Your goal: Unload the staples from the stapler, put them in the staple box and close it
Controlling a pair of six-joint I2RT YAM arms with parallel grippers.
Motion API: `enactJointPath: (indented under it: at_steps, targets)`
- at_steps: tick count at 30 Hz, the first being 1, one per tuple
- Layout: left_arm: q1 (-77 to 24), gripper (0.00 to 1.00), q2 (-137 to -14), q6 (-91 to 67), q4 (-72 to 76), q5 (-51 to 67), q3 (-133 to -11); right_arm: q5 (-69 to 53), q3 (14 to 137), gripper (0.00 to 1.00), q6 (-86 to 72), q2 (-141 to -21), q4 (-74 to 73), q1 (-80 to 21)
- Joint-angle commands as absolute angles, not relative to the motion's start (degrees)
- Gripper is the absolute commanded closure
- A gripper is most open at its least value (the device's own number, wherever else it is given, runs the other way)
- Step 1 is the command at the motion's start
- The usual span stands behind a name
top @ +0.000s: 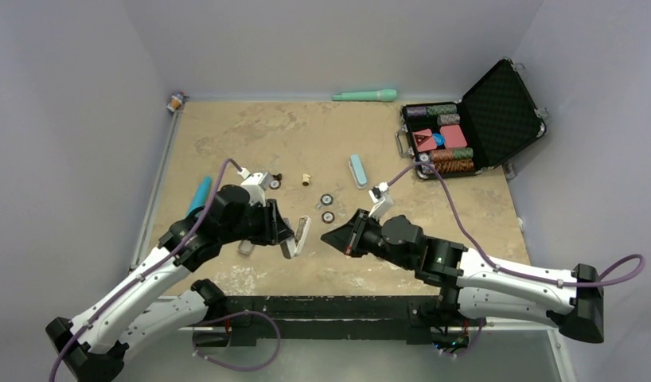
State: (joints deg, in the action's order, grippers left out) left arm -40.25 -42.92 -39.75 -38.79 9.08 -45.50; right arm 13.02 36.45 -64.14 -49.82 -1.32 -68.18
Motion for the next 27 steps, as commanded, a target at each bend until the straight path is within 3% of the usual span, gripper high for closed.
enactJointPath:
  at_steps: [1, 10, 27]
  targets:
    - [-40.22, 1.00, -47.11, -33.92, -40.96, 5.68, -50.04, 16.10, 41.54, 1.00, -63.35, -53.00, 1.45, -68.19]
    - [-40.17, 1.00, -56.41, -32.08, -42.07, 5.31, -54.94, 24.84, 53.83, 1.00, -64.51, -66.90, -10.20, -66.56]
    - [-39.78, 1.00, -65.91, -33.37, -41.32, 7.19, -62.30, 12.40, 57.17, 1.00, -53.97, -75.78, -1.94, -54.04]
